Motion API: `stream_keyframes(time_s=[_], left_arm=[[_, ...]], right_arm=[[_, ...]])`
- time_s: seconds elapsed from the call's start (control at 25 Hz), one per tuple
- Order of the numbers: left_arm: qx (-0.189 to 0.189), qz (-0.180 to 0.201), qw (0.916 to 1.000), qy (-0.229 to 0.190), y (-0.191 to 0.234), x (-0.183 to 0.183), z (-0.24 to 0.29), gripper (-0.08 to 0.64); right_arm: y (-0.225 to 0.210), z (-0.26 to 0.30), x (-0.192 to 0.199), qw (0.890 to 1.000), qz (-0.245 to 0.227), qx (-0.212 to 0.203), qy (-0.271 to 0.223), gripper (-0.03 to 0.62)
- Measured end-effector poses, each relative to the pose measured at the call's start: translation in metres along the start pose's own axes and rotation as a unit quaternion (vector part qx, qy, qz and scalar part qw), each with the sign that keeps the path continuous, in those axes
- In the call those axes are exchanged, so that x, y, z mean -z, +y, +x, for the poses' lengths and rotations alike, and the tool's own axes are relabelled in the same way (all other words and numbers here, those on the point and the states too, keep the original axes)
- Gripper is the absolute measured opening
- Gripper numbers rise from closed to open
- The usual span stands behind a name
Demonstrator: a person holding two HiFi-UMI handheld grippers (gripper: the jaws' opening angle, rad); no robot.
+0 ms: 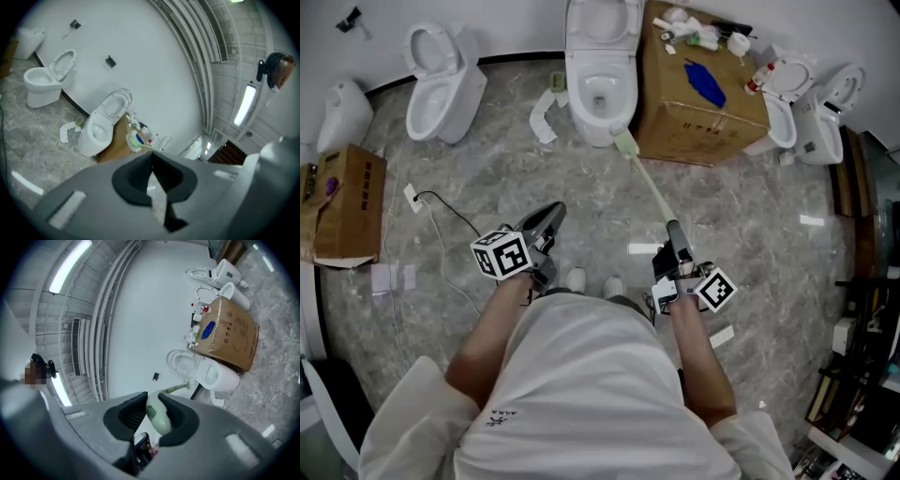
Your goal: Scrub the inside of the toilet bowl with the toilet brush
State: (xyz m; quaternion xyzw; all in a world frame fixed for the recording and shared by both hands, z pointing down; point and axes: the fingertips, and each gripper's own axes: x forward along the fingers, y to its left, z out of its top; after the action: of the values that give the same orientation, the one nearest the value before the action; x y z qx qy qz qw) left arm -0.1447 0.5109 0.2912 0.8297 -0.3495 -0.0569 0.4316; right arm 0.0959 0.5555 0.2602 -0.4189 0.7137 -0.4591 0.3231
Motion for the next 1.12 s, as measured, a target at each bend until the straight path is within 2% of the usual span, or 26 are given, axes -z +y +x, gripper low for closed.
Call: stream_keyframes(time_s=[0.28, 0.64, 1.12], left_arm=[[0.021, 0.014, 0.9997, 0.006, 0.007, -0.008, -0.009, -0.006], [0.035, 0.0, 0.9994, -0.004, 0.022, -0.023, -0.028, -0.008], [0.022, 0.002, 0.9997, 0.0, 0.045, -0.034, -0.039, -0.008]], right_arm=[[0.002, 0.007, 0.011, 1.0, 0.0, 0.005, -0.011, 0.064], [0.004, 0.02, 0.019, 1.0, -0.004, 0.012, -0.022, 0.064], [0.006, 0.048, 0.022, 1.0, 0.001, 0.008, -0.015, 0.064]])
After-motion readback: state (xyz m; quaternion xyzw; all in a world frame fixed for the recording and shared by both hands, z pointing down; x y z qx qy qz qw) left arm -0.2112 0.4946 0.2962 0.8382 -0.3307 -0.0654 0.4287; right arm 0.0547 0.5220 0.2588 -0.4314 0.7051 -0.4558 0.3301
